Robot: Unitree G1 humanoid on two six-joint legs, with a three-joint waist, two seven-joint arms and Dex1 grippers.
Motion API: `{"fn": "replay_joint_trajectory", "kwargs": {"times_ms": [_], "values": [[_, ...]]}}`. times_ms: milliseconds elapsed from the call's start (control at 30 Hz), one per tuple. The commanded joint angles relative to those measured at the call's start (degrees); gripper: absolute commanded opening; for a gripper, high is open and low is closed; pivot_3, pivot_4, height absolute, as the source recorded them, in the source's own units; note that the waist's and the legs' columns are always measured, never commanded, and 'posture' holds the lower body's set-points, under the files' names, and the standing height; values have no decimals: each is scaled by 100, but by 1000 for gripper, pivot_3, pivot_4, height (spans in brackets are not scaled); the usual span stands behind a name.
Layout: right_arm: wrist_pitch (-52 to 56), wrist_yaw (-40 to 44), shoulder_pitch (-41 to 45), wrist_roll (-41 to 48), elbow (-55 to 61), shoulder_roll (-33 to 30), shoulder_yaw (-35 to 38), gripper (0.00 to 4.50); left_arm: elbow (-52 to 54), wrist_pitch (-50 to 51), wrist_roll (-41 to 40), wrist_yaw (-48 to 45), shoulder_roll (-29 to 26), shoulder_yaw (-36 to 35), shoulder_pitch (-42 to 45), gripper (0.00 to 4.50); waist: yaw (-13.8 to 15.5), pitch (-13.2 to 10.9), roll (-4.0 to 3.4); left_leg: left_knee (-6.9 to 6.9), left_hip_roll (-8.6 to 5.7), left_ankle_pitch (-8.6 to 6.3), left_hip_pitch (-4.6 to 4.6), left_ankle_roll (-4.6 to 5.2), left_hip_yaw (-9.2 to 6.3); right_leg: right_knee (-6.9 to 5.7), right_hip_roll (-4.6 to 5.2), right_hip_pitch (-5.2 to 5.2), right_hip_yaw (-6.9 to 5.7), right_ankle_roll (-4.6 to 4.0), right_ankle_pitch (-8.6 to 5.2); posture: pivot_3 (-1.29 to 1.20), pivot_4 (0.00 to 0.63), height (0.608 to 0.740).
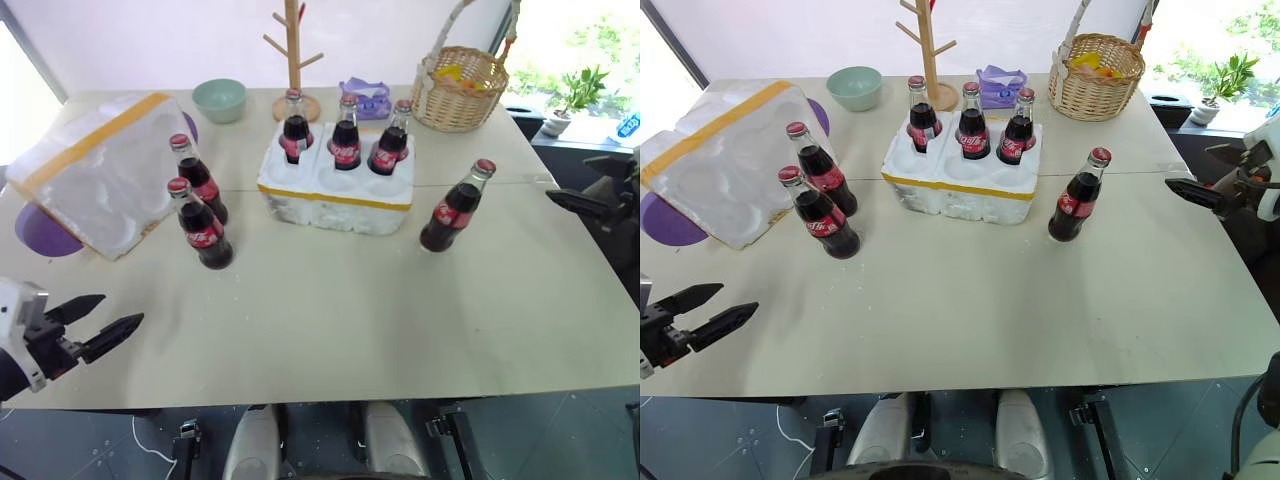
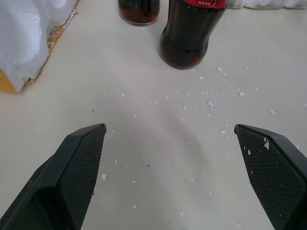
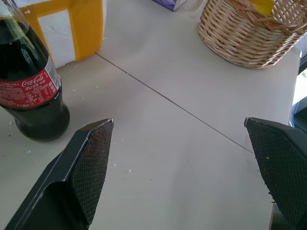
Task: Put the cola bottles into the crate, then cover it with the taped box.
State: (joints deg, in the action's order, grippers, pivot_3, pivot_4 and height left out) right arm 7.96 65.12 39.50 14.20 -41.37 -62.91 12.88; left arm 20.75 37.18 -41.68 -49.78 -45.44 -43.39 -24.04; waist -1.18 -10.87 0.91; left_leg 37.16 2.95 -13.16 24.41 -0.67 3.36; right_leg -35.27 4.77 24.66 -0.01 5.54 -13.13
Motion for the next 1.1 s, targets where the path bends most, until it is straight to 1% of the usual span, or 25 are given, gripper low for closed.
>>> {"fn": "replay_joint_trajectory", "kwargs": {"times_ms": [33,100,233,400,500,633,700,867,967,1100], "values": [[-96,-37,24,29,20,-61,158,4500,50,-78,66,80,30,37,70,4476,-1,0,0,0,0,0,0,0,0,0,0,0,0,0,0,0,150,740],[-120,-130,13,31,20,-50,194,4500,-81,-15,152,259,10,76,187,4476,6,0,0,0,0,0,0,0,0,0,0,-1,0,0,0,0,150,740],[-70,-216,-35,73,23,-36,232,4500,-106,-15,152,260,0,76,230,4476,2,0,0,2,0,0,0,0,1,-3,-1,-1,1,0,0,0,150,740],[350,80,-72,347,174,13,311,4500,-244,-62,58,138,-66,277,553,4476,6,0,0,3,0,1,-2,0,2,-6,-1,-1,1,0,0,0,150,740],[713,327,73,488,470,-57,264,4500,-328,-150,88,121,-140,465,1017,4476,17,1,-2,8,0,1,-2,0,1,-8,-1,-4,1,1,1,0,150,740],[1805,1210,63,1093,1449,-442,304,4500,-423,-18,-71,-160,-409,779,1690,4476,29,-2,-7,9,0,1,-2,0,0,-13,-2,-4,1,2,1,0,150,740],[2322,1464,55,1439,2020,-597,376,4500,-534,-18,-44,-324,-552,1049,2026,4476,32,-3,-13,5,1,1,-2,0,0,-16,-3,-1,1,2,1,0,150,740],[3224,1479,188,2026,3010,-766,492,4500,-947,-117,157,-565,-682,1758,2838,4476,19,-2,-14,4,2,1,-2,0,0,-15,-4,-1,1,2,1,0,150,740],[3937,1581,199,2666,3881,-916,677,4500,-1417,-399,520,-668,-601,2302,3378,4476,36,-3,-16,6,1,1,-2,0,0,-17,-4,0,1,2,1,0,150,740],[4576,1508,117,3376,4804,-1032,975,4500,-2001,-721,841,-722,-427,2704,3875,4476,49,-3,-16,1,2,1,0,1,-1,-20,-5,3,1,3,2,0,150,740]]}}
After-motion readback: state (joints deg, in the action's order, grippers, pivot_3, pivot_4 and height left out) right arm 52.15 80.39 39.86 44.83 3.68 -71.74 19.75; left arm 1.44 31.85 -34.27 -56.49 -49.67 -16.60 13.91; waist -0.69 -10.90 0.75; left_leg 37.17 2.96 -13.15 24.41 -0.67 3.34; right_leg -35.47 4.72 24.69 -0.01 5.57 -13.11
